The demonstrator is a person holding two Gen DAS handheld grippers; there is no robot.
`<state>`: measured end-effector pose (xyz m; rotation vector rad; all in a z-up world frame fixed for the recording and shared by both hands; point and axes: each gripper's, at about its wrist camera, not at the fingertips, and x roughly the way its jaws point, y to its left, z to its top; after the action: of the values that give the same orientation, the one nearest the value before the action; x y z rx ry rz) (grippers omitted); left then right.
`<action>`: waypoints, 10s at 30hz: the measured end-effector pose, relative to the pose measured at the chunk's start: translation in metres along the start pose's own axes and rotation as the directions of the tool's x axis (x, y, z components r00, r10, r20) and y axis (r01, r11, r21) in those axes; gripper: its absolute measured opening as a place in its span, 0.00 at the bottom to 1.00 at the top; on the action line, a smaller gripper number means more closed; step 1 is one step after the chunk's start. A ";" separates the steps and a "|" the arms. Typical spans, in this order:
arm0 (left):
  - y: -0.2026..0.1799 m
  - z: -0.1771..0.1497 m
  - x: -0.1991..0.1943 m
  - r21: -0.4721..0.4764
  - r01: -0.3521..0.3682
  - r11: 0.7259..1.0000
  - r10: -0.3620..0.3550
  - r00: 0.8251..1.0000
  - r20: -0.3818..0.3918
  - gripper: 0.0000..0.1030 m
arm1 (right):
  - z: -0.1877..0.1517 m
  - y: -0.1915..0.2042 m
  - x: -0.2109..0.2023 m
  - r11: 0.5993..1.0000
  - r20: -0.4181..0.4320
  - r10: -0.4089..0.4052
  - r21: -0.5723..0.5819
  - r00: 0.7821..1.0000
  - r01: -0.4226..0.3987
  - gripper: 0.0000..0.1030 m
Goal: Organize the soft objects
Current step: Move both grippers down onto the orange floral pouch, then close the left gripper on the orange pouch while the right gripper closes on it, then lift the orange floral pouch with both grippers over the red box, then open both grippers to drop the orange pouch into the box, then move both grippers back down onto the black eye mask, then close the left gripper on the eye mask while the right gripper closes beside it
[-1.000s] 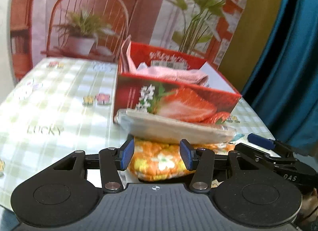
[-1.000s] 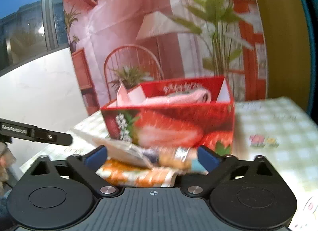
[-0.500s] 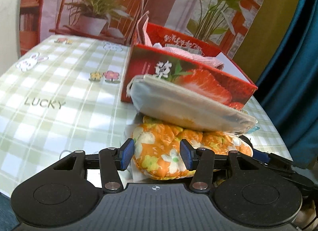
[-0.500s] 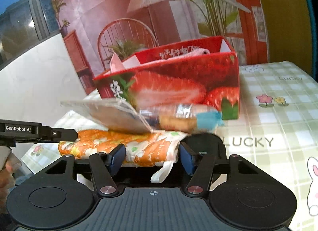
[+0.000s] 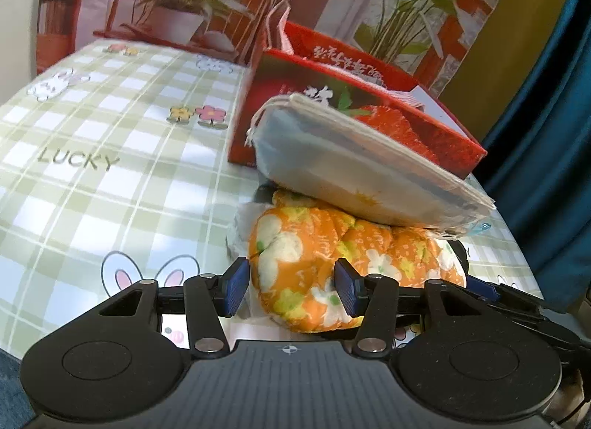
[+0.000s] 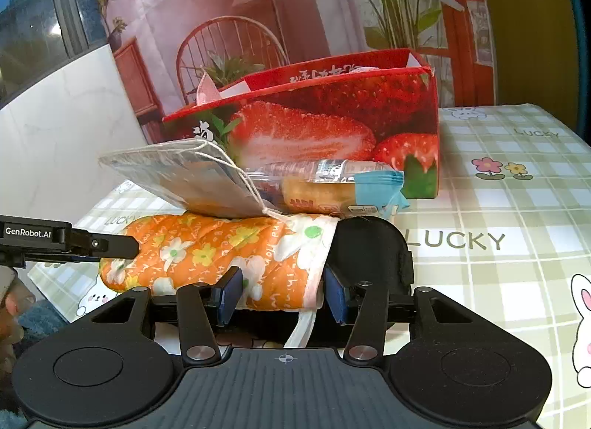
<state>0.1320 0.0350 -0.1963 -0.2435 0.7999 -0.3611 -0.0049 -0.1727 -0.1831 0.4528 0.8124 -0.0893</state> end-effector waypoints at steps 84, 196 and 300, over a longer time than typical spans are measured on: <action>-0.043 0.011 -0.081 0.256 0.074 0.964 -0.128 0.971 0.202 0.12 | 0.020 0.000 -0.074 0.996 0.274 0.082 0.022 0.958 -0.091 0.15; -0.046 -0.003 0.016 0.366 0.010 0.930 0.088 0.964 -0.250 0.40 | 0.003 0.004 -0.009 0.999 -0.256 -0.026 -0.042 0.966 0.016 0.62; -0.046 -0.015 0.015 0.379 0.000 0.926 0.074 0.981 -0.181 0.68 | -0.006 0.024 0.001 0.992 -0.159 0.067 -0.096 0.985 -0.083 0.46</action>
<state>0.1206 -0.0138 -0.2006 0.1710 0.9062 -0.5006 -0.0028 -0.1485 -0.1787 0.3967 0.9472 0.0583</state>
